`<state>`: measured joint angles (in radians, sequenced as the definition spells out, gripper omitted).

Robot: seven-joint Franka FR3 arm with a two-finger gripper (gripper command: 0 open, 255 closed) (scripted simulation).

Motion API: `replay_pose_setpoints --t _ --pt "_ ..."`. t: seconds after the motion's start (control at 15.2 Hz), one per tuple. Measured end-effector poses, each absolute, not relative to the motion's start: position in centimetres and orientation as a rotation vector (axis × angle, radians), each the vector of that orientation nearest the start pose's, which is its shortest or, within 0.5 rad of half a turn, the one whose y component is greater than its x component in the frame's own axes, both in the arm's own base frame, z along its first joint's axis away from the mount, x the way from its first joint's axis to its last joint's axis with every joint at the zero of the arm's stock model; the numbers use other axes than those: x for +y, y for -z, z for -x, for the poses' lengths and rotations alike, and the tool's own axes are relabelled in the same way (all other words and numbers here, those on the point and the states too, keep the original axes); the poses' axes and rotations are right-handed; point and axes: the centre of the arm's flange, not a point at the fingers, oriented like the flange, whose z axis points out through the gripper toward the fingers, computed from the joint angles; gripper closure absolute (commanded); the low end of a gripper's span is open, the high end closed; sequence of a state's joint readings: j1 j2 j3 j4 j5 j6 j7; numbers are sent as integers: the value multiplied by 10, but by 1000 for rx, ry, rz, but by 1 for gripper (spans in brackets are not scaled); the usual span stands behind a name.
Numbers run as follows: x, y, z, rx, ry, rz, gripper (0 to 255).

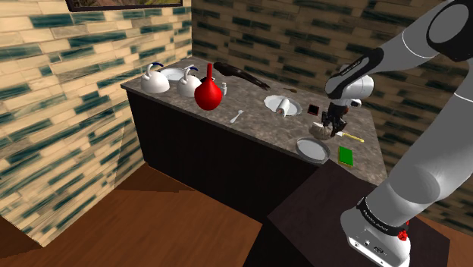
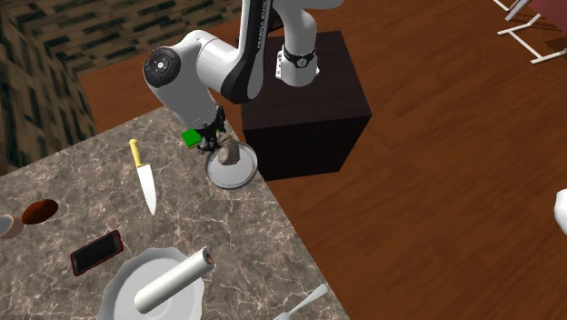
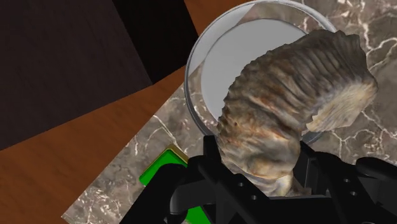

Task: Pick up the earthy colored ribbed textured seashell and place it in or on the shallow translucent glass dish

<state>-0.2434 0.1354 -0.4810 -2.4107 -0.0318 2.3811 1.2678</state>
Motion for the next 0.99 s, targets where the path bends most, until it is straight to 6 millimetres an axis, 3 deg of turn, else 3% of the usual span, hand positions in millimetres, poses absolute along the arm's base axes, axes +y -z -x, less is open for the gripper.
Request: replay_pose_setpoints --t 0.99 --pt "-320 -172 -354 2711 -201 1803 255"
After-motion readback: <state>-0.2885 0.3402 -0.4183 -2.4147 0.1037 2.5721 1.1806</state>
